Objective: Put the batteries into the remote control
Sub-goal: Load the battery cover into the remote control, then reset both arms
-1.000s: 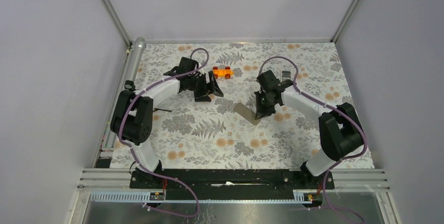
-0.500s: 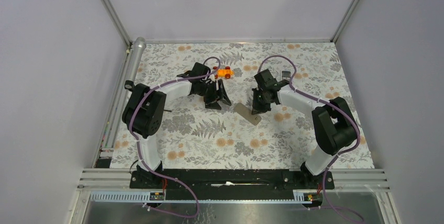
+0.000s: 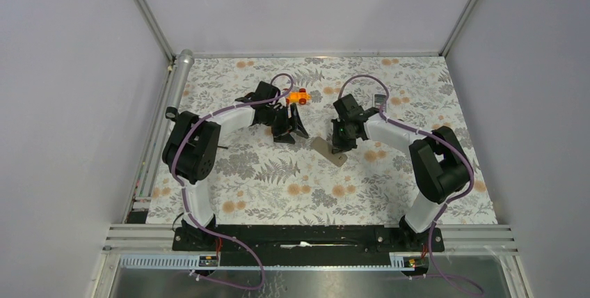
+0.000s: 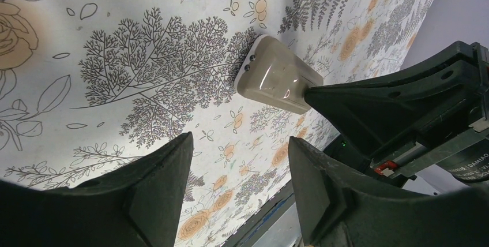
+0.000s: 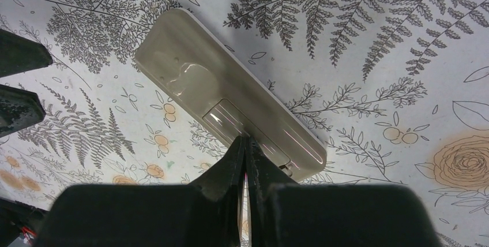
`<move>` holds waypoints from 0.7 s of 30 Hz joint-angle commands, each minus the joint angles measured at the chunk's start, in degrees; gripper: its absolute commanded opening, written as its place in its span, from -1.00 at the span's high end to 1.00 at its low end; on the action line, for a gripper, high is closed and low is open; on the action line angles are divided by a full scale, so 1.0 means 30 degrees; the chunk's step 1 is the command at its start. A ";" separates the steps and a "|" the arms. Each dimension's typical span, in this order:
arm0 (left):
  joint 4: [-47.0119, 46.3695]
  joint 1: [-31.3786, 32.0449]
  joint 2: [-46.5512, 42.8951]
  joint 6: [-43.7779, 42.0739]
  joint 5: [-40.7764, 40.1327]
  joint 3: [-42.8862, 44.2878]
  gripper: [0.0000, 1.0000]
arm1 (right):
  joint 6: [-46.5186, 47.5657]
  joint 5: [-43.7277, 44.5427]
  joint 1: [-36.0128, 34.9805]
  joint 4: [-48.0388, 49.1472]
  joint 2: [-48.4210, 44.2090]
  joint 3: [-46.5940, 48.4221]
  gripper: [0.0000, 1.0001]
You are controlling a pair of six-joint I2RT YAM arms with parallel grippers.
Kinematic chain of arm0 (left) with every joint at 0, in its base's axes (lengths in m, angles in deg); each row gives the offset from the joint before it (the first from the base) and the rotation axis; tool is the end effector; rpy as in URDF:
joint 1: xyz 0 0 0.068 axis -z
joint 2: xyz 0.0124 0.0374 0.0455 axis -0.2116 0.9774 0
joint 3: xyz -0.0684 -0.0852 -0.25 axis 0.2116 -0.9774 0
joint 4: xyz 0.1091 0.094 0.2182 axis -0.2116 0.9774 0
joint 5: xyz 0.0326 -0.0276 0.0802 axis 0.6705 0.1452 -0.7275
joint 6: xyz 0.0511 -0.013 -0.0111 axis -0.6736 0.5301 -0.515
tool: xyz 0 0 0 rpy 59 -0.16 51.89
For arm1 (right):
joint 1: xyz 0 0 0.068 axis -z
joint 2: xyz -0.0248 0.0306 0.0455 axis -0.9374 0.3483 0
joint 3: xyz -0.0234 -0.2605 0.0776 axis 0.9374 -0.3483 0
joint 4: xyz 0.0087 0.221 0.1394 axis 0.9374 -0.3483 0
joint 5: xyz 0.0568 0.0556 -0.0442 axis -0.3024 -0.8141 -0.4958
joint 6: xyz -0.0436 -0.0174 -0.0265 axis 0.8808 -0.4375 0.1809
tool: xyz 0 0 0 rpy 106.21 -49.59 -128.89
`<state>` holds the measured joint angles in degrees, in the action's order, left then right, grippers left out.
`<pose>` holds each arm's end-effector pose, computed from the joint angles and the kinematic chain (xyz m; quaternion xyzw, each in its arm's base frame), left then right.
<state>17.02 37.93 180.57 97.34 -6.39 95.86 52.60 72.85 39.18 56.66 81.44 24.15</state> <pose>0.3429 -0.1877 0.1690 -0.0256 0.9211 -0.3831 0.0644 0.2944 0.1767 0.1774 -0.0284 0.9666 0.1609 0.1973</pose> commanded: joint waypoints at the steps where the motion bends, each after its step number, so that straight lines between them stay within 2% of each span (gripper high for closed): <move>1: -0.0232 -0.0039 -0.0323 -0.0287 -0.0051 0.0634 -0.27 | 0.0036 0.1012 -0.0283 -0.0708 0.0134 0.0743 0.88; 3: -0.0227 -0.0046 -0.0973 -0.0588 -0.0641 0.0595 -0.28 | 0.0259 0.1215 -0.0284 -0.1169 -0.0302 0.1728 0.86; 5: -0.0120 -0.0089 -0.1869 -0.1010 -0.1443 0.0627 -0.29 | 0.0429 0.1599 -0.0269 -0.1568 -0.0905 0.2615 0.75; 9: 0.0374 -0.0135 -0.4721 -0.2658 -0.3942 0.0829 -0.37 | 0.1052 0.4356 -0.0159 -0.1461 -0.3293 0.3315 0.24; 11: 0.0756 -0.0134 -0.6211 -0.3618 -0.4933 0.1051 -0.48 | 0.1607 0.5893 0.0101 -0.1396 -0.4500 0.3419 0.04; 12: 0.0985 -0.0134 -0.6960 -0.4003 -0.5317 0.1211 -0.57 | 0.1945 0.6688 0.0225 -0.1374 -0.5116 0.3455 -0.08; 14: 0.1335 -0.0135 -0.8239 -0.4681 -0.5903 0.1499 -0.95 | 0.2714 0.8723 0.0369 -0.1387 -0.6365 0.3406 -0.34; 18: 0.2938 -0.0109 -1.0558 -0.5093 -0.7528 0.2577 -0.98 | 0.3986 1.3613 0.0527 -0.1377 -0.9225 0.3112 -0.96; 21: 0.3574 0.0013 -1.2444 -0.5033 -0.8618 0.2995 -0.98 | 0.4930 1.6661 0.0565 -0.1354 -1.1587 0.3259 -0.99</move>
<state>23.84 37.71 149.20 84.59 -25.29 102.11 62.07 104.58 40.43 52.51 54.40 32.35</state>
